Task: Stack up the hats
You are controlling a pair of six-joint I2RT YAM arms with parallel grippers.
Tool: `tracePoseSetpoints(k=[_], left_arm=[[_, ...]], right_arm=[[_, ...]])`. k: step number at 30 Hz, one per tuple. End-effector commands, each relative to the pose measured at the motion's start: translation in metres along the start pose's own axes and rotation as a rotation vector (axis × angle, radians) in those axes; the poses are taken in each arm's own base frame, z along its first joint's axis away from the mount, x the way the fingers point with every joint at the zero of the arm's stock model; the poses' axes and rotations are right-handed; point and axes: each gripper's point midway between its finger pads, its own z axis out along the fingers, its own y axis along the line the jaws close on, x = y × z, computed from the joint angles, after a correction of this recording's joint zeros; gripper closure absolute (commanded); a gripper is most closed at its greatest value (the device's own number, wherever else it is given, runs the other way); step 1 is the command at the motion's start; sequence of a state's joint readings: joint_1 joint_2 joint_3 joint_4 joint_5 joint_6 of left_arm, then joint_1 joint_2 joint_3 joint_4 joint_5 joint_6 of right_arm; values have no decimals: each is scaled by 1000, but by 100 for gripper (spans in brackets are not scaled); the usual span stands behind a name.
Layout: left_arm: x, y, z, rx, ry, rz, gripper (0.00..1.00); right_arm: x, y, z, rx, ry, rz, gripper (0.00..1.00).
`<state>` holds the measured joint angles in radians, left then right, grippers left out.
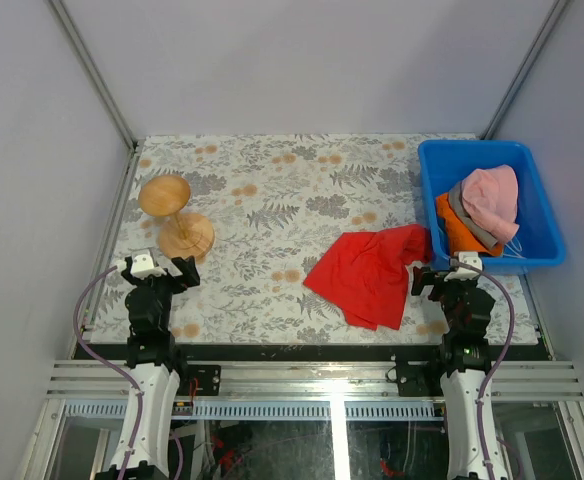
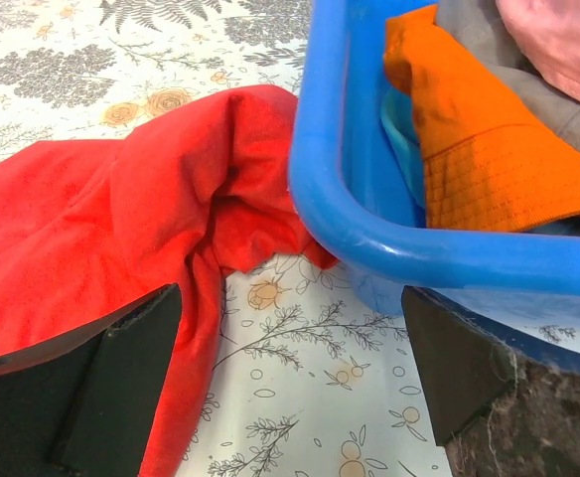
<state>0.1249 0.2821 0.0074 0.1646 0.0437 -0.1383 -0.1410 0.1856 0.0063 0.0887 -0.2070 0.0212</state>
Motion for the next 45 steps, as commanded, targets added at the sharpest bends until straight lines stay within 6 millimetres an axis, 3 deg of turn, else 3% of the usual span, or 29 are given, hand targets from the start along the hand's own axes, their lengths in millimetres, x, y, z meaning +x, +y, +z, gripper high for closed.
tracePoseSetpoints(k=[1, 15, 19, 22, 25, 31, 33, 36, 39, 41, 45], left_arm=[[12, 3, 1, -3, -10, 13, 0], [16, 5, 2, -4, -13, 19, 0], [0, 5, 0, -24, -15, 16, 0], [-21, 3, 0, -41, -9, 7, 0], [-58, -3, 1, -60, -21, -66, 0], [-124, -61, -4, 195, 72, 0, 0], [-142, -81, -8, 301, 89, 32, 0], [-178, -96, -13, 348, 34, 1, 0], [-211, -115, -29, 433, -41, 0, 0], [-230, -123, -37, 469, -66, 22, 0], [-256, -124, -37, 432, -64, -14, 0]], right_arm=[[11, 10, 3, -63, -12, -41, 1], [15, 17, 4, -100, -23, -64, 1], [18, 19, 4, -113, -12, -67, 1], [19, 18, 5, -111, -16, -69, 1], [17, 21, 4, -126, -24, -76, 1], [-15, 40, -11, -236, -44, -132, 1], [-16, 50, -13, -293, -57, -147, 1], [-18, 53, -13, -319, -43, -153, 1], [-34, 55, -10, -333, -52, -161, 1], [-55, 57, -8, -335, -128, -168, 1], [-88, 48, -9, -264, -205, -140, 1]])
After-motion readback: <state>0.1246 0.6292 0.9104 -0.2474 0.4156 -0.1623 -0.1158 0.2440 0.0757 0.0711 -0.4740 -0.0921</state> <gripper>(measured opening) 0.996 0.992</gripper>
